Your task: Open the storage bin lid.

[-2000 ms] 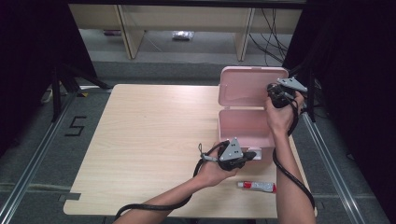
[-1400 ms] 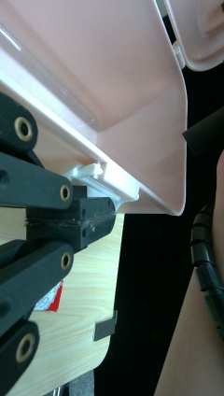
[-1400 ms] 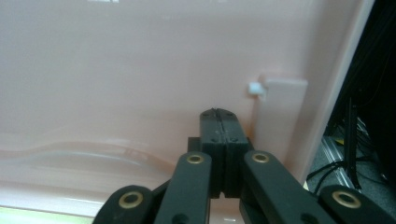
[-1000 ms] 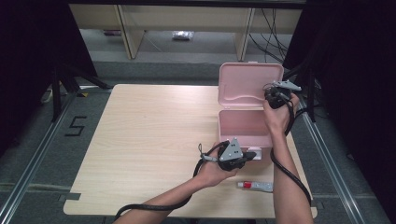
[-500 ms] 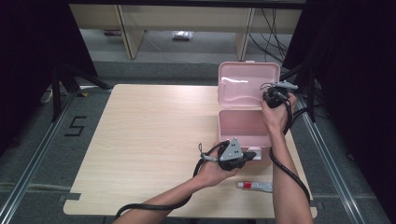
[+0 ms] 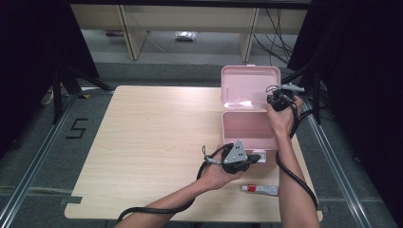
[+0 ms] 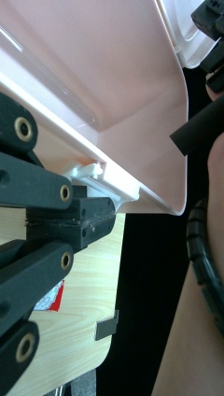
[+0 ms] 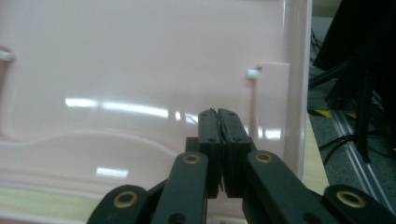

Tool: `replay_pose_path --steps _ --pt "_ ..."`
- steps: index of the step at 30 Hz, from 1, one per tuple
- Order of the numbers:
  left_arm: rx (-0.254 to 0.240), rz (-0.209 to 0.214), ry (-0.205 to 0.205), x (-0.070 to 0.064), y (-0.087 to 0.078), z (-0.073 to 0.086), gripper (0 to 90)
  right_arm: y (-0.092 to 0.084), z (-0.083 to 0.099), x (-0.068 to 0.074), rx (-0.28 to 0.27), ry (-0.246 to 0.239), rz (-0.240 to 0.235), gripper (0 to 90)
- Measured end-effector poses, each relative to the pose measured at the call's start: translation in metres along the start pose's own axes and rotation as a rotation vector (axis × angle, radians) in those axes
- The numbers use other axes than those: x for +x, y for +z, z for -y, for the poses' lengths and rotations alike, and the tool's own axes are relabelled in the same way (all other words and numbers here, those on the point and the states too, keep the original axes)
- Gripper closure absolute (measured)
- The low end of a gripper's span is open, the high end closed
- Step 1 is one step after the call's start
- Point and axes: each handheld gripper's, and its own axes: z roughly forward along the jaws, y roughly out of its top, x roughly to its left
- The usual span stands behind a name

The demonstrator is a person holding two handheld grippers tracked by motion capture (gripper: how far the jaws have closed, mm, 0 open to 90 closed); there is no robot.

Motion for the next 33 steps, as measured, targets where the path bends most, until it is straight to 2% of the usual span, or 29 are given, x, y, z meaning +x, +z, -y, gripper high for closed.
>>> replay_pose_path --steps 2,4,5,7,8,10,11,12,13,14,18,22,25,28,30,31,32,33 --pt "0.001 0.000 0.001 0.000 0.000 0.000 89.5 -0.004 0.001 0.001 0.008 0.010 0.000 88.9" --pt "0.001 0.001 -0.004 0.000 0.000 0.000 89.5 -0.010 0.002 -0.004 0.005 -0.022 -0.016 88.9" --pt "0.000 0.000 -0.003 0.000 0.000 0.000 89.5 -0.012 0.002 -0.002 0.010 0.005 -0.018 88.8" --pt "0.000 -0.001 -0.004 0.000 0.000 0.000 89.5 -0.018 0.002 -0.004 0.002 -0.025 -0.020 88.5" --pt "0.001 -0.001 -0.007 0.000 0.000 0.000 89.5 -0.021 0.002 -0.001 0.006 0.005 -0.037 88.3" --pt "0.006 0.000 -0.007 0.001 0.000 -0.001 89.5 -0.027 0.002 0.000 0.009 0.002 -0.043 88.0" --pt "0.009 0.006 -0.007 0.001 0.000 -0.001 89.5 -0.031 0.003 0.001 0.022 0.022 -0.055 87.7" --pt "0.003 0.000 -0.003 0.000 0.000 0.000 89.5 -0.032 0.003 -0.001 0.010 -0.007 -0.066 87.7" --pt "0.002 0.000 -0.006 0.000 0.000 0.000 89.5 -0.036 0.003 -0.001 0.012 -0.017 -0.066 87.3" --pt "0.002 0.004 -0.013 0.001 0.000 0.000 89.5 -0.039 0.003 0.001 0.020 0.003 -0.075 86.6" --pt "0.006 0.003 -0.012 0.001 0.000 -0.001 89.5 -0.052 0.007 0.002 0.052 -0.025 -0.088 86.0" --pt "0.006 0.002 -0.010 0.001 0.000 -0.001 89.5 -0.063 0.012 -0.002 0.052 -0.043 -0.116 85.9" --pt "0.008 0.002 -0.010 0.001 0.000 -0.001 89.4 -0.075 0.017 -0.003 0.060 -0.022 -0.146 85.3" --pt "0.009 0.003 -0.014 0.001 0.000 -0.002 89.4 -0.085 0.022 -0.004 0.057 -0.055 -0.163 84.8" --pt "0.010 0.007 -0.019 0.001 0.000 -0.002 89.3 -0.091 0.027 -0.001 0.068 -0.019 -0.181 84.0" --pt "0.011 0.009 -0.021 0.001 0.000 -0.002 89.3 -0.093 0.030 -0.003 0.054 -0.052 -0.195 83.5" --pt "0.012 0.009 -0.020 0.002 0.000 -0.002 89.3 -0.095 0.032 -0.003 0.054 -0.065 -0.188 83.1" --pt "0.013 0.008 -0.019 0.002 0.000 -0.003 89.2 -0.098 0.035 -0.001 0.062 -0.041 -0.195 82.7"
